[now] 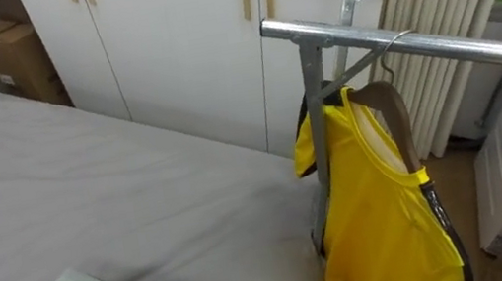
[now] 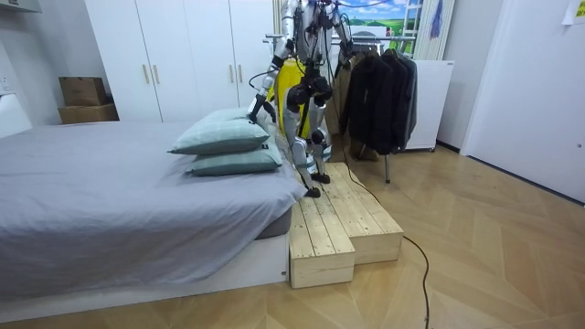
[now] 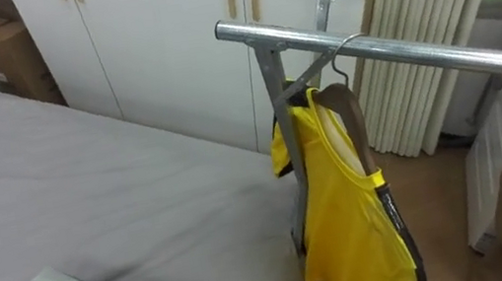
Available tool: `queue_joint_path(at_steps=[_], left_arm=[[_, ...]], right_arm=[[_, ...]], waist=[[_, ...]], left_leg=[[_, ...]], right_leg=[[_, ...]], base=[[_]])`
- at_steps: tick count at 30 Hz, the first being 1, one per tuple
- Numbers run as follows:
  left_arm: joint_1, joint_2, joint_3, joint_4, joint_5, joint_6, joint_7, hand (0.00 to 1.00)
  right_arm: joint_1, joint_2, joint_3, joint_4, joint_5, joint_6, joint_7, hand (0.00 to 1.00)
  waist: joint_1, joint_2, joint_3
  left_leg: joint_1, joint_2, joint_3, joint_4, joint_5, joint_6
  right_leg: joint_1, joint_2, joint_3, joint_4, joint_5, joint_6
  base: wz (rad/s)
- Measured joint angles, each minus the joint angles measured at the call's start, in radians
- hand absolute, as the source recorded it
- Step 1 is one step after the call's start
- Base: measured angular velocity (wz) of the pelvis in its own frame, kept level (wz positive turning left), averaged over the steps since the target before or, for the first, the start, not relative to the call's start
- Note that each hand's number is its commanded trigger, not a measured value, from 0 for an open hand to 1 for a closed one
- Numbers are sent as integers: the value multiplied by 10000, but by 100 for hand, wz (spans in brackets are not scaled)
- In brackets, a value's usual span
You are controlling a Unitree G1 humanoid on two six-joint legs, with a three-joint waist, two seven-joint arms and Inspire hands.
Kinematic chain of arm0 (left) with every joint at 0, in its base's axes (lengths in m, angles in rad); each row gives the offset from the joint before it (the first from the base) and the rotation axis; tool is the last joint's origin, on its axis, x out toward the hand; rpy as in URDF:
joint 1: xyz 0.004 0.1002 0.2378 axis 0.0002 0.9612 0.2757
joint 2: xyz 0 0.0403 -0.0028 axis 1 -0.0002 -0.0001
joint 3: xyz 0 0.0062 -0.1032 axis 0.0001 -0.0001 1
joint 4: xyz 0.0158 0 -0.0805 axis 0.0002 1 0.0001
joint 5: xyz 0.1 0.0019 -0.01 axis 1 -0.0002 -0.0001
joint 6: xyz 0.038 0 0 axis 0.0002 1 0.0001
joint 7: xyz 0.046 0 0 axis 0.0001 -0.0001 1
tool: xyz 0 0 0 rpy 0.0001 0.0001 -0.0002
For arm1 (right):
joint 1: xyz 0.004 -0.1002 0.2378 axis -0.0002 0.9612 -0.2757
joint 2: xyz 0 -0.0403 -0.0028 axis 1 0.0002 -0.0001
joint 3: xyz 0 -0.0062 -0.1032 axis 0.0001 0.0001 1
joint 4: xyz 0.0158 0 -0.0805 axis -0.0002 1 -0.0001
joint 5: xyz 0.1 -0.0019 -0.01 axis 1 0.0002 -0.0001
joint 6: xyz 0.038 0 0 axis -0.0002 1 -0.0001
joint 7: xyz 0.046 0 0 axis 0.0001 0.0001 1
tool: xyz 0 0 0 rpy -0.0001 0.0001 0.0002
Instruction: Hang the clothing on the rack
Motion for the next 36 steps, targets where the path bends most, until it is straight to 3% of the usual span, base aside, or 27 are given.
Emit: queue_joint_path(at_steps=[4,6,9,12,15,22,28,33,36], left_arm=[[1,-2,-177,11,-103,1,1,0],[2,-40,-201,72,-195,30,1,0],[-3,-103,-201,275,-188,28,1,0],[-50,-253,-190,697,-184,11,17,0],[-50,-471,-199,843,-187,12,58,0],[-64,-597,-214,1431,-988,-71,269,0],[-221,-863,-216,2141,-1695,-66,404,0],[-226,-993,-215,2280,-2148,57,445,0],[-239,-1162,-222,2382,-2147,127,463,0]], right_arm=[[328,929,35,425,1603,-159,-7,0],[596,1494,35,866,3169,-156,2,0],[1025,1879,142,1763,4746,-178,153,0],[1075,2037,321,3348,5341,-178,361,0],[1183,2103,514,4428,5827,-189,800,0],[748,2254,1124,6891,6430,-153,1573,0],[483,2283,1202,8500,6457,488,1849,0],[416,2283,1193,8988,6254,1295,1714,0],[288,2271,1191,8983,5760,1465,1469,0]], waist=[[-81,24,3],[-120,99,1],[-212,220,1],[-209,330,-31],[-219,410,15],[-137,509,-40],[-137,598,-92],[-123,644,-117],[-83,634,-122]], left_leg=[[-20,-15,-3,17,-19,22],[-6,0,117,109,-35,55],[21,-2,208,77,-45,72],[191,-41,418,-50,-47,76],[311,-93,564,-138,-46,77],[533,-169,647,-256,-46,74],[758,-187,715,-358,-50,66],[896,-219,748,-415,-47,72],[965,-306,752,-510,-52,66]], right_leg=[[-20,-14,45,-16,0,4],[-26,10,133,-15,49,44],[-32,7,227,-24,74,57],[-31,11,362,12,115,52],[-43,4,474,60,116,55],[92,-4,555,-11,132,76],[237,6,552,-20,131,76],[320,24,599,-29,126,72],[315,10,639,-13,127,73]], base=[[1],[-13],[-12],[-19],[-17],[-8],[-2],[-3],[-11]])
